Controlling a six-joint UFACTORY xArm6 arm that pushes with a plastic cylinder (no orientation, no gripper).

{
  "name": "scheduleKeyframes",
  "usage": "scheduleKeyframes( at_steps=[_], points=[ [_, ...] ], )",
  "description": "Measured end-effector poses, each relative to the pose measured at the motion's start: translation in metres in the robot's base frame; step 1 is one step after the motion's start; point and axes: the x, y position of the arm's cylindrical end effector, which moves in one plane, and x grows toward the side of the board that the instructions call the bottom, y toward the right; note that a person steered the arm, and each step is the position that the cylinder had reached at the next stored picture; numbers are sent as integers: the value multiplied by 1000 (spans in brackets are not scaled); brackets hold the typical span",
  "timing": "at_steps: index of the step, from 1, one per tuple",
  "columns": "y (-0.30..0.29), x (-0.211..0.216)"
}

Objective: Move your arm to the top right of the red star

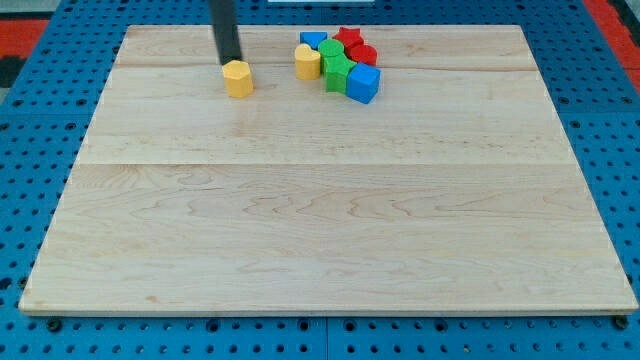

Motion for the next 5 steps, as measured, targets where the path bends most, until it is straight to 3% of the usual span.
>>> scheduleKeyframes(
  at_steps=[1,3,4,5],
  points=[
    [-4,31],
    [79,45],
    [101,127],
    [213,127]
  ],
)
